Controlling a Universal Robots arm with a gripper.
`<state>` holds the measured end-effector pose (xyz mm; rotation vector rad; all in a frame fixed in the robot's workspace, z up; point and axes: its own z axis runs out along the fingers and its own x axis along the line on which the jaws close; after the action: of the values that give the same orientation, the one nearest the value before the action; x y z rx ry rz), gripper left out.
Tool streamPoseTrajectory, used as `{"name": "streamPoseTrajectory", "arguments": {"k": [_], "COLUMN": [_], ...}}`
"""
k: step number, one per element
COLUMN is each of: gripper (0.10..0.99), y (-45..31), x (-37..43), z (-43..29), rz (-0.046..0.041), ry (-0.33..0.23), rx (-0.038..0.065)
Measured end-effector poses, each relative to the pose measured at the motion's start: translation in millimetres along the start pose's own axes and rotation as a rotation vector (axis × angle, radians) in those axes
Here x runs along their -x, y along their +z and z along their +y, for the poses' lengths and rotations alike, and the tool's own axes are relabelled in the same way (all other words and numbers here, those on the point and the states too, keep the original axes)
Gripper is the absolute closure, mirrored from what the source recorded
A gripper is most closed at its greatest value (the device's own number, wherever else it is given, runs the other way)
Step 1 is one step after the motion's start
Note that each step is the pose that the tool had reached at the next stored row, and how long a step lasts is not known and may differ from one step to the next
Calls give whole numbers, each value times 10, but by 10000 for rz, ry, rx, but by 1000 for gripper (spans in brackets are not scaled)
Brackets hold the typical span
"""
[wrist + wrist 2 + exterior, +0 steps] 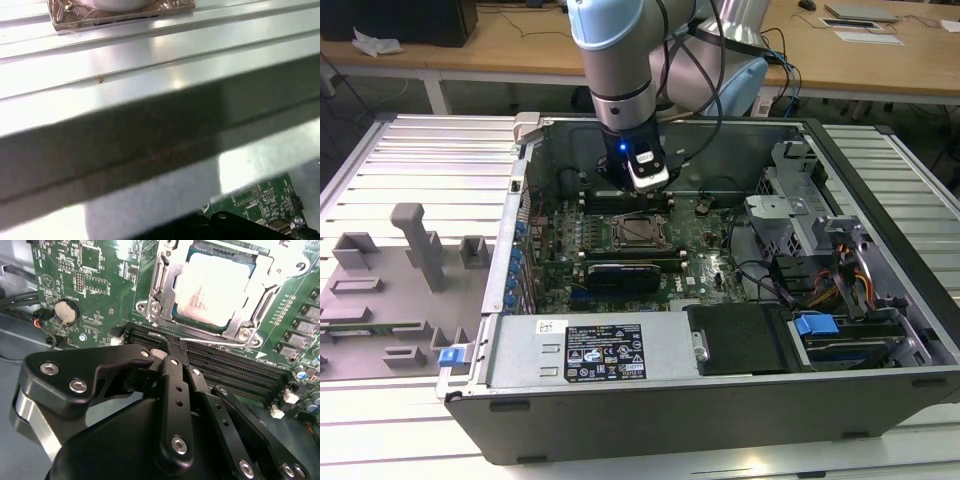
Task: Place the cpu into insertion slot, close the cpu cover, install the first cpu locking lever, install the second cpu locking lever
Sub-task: 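Install the first cpu locking lever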
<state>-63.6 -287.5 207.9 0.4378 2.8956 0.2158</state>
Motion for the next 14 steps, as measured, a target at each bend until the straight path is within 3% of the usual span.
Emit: {"name": "streamPoseTrajectory", "arguments": {"k": [5, 9, 14], "gripper": [980, 980, 980], "y": [19, 67, 100], "x": [-4, -13, -19], "z": [0, -9, -15], "rz": [-48, -132, -187], "ry": [212, 519, 704], "rx": [-64, -214, -318]}}
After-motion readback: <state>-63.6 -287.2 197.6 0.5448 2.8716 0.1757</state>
